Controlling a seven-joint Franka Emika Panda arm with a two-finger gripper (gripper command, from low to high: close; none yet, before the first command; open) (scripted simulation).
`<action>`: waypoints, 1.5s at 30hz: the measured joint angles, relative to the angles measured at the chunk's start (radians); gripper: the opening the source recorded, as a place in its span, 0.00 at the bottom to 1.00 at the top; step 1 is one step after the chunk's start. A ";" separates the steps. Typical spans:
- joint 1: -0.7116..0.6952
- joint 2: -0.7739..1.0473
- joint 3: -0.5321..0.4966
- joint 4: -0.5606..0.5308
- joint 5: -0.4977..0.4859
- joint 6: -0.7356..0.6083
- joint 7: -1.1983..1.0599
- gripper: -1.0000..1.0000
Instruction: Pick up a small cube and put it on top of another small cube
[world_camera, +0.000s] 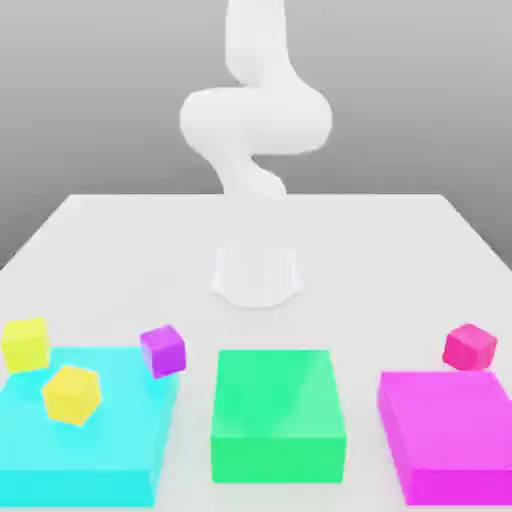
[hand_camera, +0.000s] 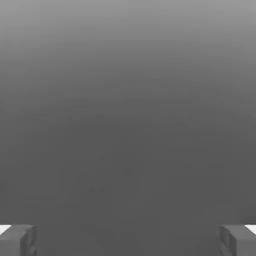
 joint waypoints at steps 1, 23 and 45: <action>0.021 0.038 0.019 -0.017 0.015 0.021 0.004 0.50; 0.449 0.842 0.406 -0.344 -0.213 0.460 0.465 0.50; 0.424 0.761 0.308 -0.374 -0.120 0.412 0.320 0.00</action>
